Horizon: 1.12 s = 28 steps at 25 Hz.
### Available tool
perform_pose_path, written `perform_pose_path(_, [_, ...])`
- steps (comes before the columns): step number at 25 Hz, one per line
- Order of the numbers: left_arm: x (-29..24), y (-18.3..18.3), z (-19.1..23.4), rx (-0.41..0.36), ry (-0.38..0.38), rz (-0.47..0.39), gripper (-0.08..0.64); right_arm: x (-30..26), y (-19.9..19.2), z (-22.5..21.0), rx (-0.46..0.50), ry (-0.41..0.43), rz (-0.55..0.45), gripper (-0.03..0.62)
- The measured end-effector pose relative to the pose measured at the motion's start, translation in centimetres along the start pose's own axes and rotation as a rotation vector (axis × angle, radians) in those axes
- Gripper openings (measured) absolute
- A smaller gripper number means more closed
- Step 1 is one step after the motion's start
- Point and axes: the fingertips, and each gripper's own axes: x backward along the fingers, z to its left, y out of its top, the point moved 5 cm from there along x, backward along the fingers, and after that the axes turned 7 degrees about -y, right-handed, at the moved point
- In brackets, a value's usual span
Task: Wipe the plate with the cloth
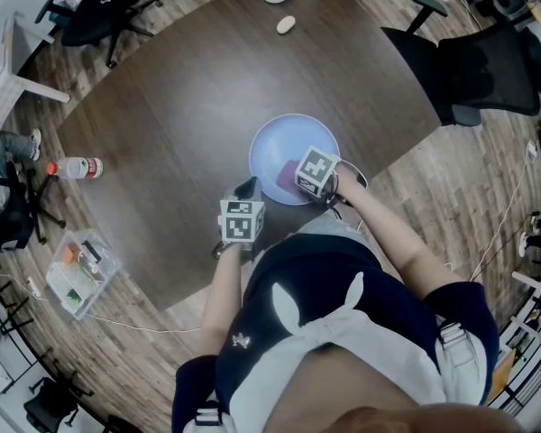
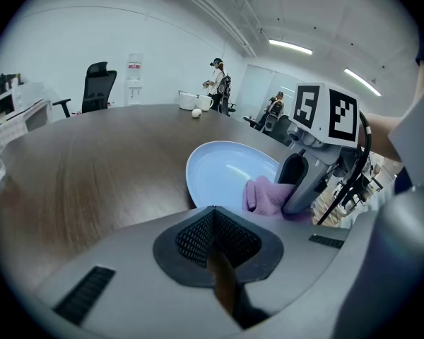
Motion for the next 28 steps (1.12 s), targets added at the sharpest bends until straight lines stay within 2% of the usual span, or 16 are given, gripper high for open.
perform_pose_path(28, [0.0, 0.4, -0.2, 0.001, -0.003, 0.002, 0.005, 1.1, -1.7, -5.3, -0.214, -0.025, -0.056, 0.150])
